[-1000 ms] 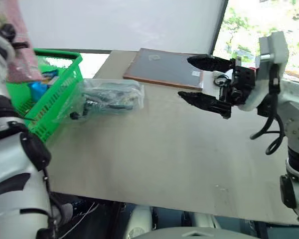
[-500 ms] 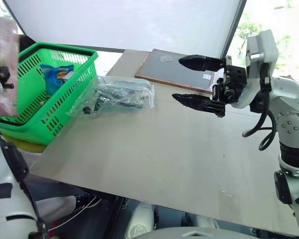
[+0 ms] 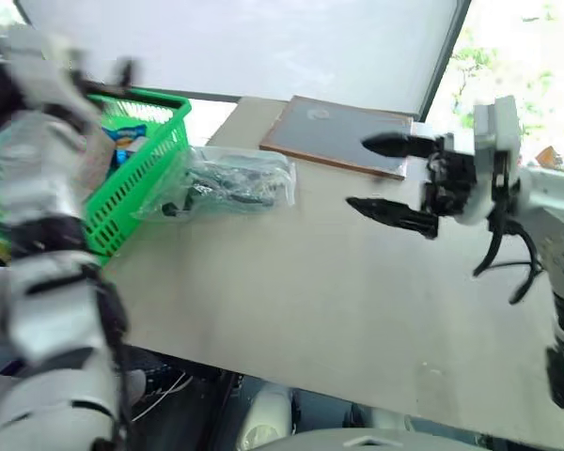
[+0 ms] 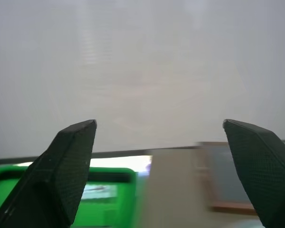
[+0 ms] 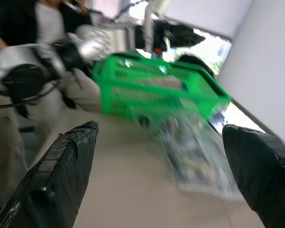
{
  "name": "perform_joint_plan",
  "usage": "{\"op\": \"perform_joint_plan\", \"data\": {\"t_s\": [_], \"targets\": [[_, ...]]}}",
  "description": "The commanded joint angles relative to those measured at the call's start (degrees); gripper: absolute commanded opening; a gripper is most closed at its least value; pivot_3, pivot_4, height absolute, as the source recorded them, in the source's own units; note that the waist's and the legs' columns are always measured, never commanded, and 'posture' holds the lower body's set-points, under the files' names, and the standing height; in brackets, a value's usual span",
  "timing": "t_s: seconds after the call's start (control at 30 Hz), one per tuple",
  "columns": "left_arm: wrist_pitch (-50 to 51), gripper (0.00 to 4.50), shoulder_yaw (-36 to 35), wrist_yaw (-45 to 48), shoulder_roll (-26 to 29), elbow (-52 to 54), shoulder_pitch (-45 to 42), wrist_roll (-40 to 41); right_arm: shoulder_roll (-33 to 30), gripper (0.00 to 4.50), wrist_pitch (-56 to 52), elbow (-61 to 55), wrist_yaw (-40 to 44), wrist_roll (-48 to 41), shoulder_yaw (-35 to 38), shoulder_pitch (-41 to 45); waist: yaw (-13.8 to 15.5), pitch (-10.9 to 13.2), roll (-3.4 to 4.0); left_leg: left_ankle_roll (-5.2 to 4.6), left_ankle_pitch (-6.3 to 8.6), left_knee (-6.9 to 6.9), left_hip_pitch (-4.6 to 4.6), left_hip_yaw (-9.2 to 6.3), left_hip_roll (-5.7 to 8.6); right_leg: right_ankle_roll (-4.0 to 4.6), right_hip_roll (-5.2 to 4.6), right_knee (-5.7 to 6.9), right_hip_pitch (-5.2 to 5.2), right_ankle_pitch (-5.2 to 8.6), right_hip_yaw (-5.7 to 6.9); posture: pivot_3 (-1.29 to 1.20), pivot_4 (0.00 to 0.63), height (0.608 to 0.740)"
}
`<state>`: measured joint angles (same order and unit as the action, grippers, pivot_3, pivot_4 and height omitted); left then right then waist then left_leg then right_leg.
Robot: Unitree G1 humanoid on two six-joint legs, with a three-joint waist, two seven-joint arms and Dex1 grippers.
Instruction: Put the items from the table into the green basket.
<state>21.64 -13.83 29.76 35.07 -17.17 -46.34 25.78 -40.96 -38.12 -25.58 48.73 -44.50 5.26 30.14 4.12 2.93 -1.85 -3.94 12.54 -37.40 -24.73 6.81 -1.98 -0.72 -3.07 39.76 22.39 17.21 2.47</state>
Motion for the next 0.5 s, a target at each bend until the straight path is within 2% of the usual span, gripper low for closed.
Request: {"op": "perform_joint_plan", "data": {"t_s": [0.03,0.17,0.23,0.27,0.37,0.5], "targets": [[18.35,4.41,9.84,-2.54,-6.22,28.69,11.58,11.35,-5.37,4.5,-0.65,-3.97,-4.31,5.29,7.17,-9.57,-1.21,-0.04,0.06,0.0,-0.01,0.03,-0.15,0.07,-0.04,-0.02,0.07,-0.01,0.12,-0.01,-0.04,0.04,0.036,0.74],[25.33,4.41,12.27,-1.31,-7.18,39.38,20.26,16.59,-7.44,4.5,-5.89,-10.43,-8.77,3.02,17.17,-22.33,-4.59,0.13,0.27,0.11,-0.07,0.08,-0.02,0.17,-0.22,0.12,0.38,0.0,0.16,0.08,-0.24,-0.05,0.057,0.74],[27.17,4.41,13.49,-1.0,-4.15,41.92,22.69,14.82,-6.49,4.5,-8.57,-14.25,-10.84,2.98,24.3,-31.72,-5.44,0.33,0.52,0.47,-0.29,0.2,0.25,0.08,-0.42,0.41,0.64,0.18,0.08,0.24,-0.24,-0.09,0.065,0.74],[27.29,4.41,13.77,-0.6,-2.67,43.1,23.82,13.83,-5.57,4.5,-8.86,-15.74,-11.6,3.26,26.74,-35.62,-5.69,0.43,0.61,0.61,-0.38,0.35,0.71,0.02,-0.52,0.53,0.81,0.17,-0.3,0.3,-0.24,-0.09,0.069,0.74],[28.16,4.41,12.98,-0.22,-0.23,45.72,26.77,14.17,-3.22,4.5,-7.76,-18.42,-13.16,5.14,30.03,-43.64,-6.47,0.61,0.87,0.63,-0.36,1.04,2.27,0.01,-0.51,0.8,0.85,0.02,-1.55,0.55,-0.27,-0.11,0.076,0.74],[28.72,4.41,10.75,-1.77,0.74,48.57,31.76,14.09,0.8,4.5,-4.81,-19.8,-16.09,7.27,30.12,-47.71,-6.88,0.65,1.0,0.88,-0.25,1.15,2.87,-0.03,-0.51,0.65,0.96,0.04,-1.95,0.68,-0.55,-0.13,0.084,0.74]]}}
